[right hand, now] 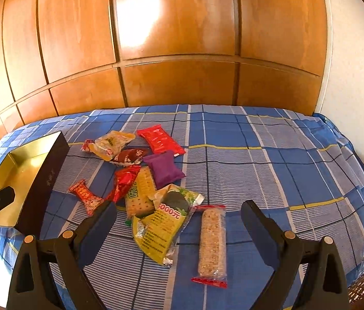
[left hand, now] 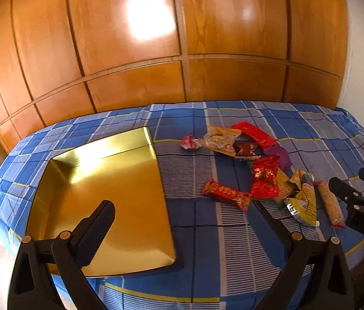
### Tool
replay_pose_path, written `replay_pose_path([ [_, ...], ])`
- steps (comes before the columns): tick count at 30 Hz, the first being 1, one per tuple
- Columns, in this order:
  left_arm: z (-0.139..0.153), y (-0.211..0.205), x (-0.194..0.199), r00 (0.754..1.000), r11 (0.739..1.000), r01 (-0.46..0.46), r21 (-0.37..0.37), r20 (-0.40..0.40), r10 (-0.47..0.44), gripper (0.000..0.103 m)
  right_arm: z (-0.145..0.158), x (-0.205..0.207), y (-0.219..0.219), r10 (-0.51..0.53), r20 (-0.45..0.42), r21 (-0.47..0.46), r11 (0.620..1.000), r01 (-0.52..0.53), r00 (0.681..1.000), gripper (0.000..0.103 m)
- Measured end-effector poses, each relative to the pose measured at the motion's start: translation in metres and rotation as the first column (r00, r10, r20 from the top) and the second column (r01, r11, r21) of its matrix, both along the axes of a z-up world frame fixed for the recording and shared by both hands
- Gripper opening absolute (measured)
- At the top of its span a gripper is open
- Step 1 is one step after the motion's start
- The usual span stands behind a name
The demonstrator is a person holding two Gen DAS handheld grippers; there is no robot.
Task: Organize snacks
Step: 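Move both tools toward the snack pile beside the gold tray, then grasp red candy packet with left tool while right tool grasps granola bar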
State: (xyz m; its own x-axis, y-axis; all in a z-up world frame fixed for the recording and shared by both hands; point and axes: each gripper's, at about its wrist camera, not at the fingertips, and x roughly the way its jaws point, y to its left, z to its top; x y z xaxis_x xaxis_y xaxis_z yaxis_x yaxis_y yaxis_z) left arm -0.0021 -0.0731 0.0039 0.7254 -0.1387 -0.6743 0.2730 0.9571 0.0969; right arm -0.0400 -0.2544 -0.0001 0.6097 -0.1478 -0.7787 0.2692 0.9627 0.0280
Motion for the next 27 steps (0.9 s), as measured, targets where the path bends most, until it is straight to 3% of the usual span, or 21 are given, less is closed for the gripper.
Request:
replay_pose_path([
  [6,-0.005,-0.013,0.013,0.993,0.994,0.074,-0.079,-0.089,-0.081,0.103,0.0,-0.003,-0.011,-0.022,-0.001,-0.012,1.0,0.022,1.0,0.098],
  [11,-0.014,-0.027,0.043,0.96,0.978,0.087,-0.191,-0.247,-0.133,0.1,0.0,-0.004,-0.022,-0.051,-0.004,-0.013,0.999,0.051,0.999,0.098],
  [13,-0.018,-0.033,0.055,0.941,0.97,0.079,-0.23,-0.303,-0.149,0.08,0.0,-0.005,-0.027,-0.062,-0.003,-0.014,0.998,0.062,0.998,0.098],
  [15,-0.023,-0.04,0.068,0.914,0.962,0.068,-0.263,-0.369,-0.166,0.066,-0.001,-0.006,-0.031,-0.071,-0.002,-0.007,0.997,0.071,0.997,0.098],
  [19,-0.04,-0.051,0.089,0.86,0.952,0.008,-0.305,-0.484,-0.162,0.057,0.0,-0.009,-0.037,-0.08,0.003,-0.004,0.997,0.08,0.997,0.098],
  [24,-0.062,-0.059,0.111,0.827,0.964,-0.102,-0.245,-0.56,-0.054,0.057,0.001,-0.013,-0.05,-0.107,0.007,0.008,0.994,0.107,0.994,0.098],
  [27,-0.076,-0.069,0.123,0.822,0.978,-0.126,-0.164,-0.569,0.011,0.057,0.0,-0.015,-0.059,-0.135,0.005,0.032,0.99,0.135,0.991,0.098],
])
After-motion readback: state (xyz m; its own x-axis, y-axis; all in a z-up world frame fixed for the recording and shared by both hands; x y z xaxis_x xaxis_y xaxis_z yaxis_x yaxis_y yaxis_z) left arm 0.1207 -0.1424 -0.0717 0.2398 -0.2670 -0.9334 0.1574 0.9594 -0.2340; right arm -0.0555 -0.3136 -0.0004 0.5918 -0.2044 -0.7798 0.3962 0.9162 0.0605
